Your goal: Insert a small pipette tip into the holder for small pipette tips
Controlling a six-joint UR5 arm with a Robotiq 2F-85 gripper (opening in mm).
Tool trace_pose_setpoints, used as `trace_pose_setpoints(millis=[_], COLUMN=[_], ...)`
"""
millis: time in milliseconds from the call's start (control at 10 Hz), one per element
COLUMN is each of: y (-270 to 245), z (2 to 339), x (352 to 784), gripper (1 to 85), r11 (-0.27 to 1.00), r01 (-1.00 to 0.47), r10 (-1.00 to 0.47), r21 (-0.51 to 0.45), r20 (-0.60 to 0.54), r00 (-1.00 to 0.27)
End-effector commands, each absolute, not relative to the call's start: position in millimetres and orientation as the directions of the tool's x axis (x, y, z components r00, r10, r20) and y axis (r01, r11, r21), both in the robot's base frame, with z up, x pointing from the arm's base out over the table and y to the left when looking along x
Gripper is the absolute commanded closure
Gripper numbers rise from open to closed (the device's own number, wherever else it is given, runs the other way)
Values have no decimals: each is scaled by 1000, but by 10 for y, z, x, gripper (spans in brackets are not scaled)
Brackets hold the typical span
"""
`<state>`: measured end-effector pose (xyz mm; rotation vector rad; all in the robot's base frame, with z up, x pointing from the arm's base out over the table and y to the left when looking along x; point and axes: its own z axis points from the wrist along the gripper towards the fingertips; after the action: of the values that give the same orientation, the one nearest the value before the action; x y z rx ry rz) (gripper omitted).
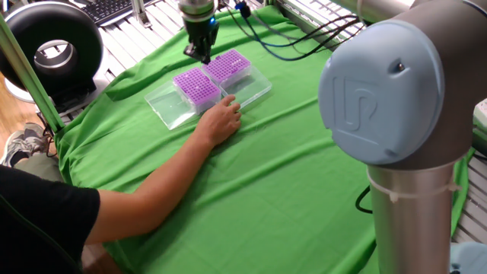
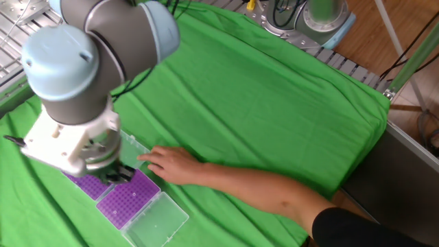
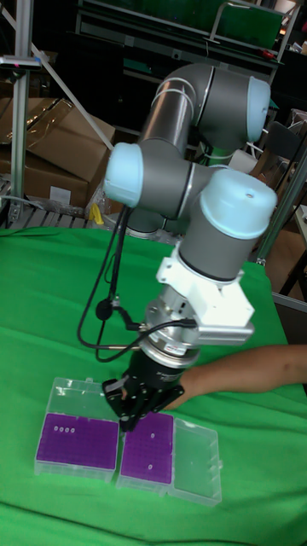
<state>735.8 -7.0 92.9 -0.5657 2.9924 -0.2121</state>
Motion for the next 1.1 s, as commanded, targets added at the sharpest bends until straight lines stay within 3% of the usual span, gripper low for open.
trace_pose_setpoints(millis=[0, 1000], y=[-384, -574], z=[891, 660], x=[7488, 7436], gripper=[847, 847], r11=[894, 889], r01=[-410, -433], r10=[-431, -452], r21=[-181, -151], r20=[-98, -137], r00=[-897, -881])
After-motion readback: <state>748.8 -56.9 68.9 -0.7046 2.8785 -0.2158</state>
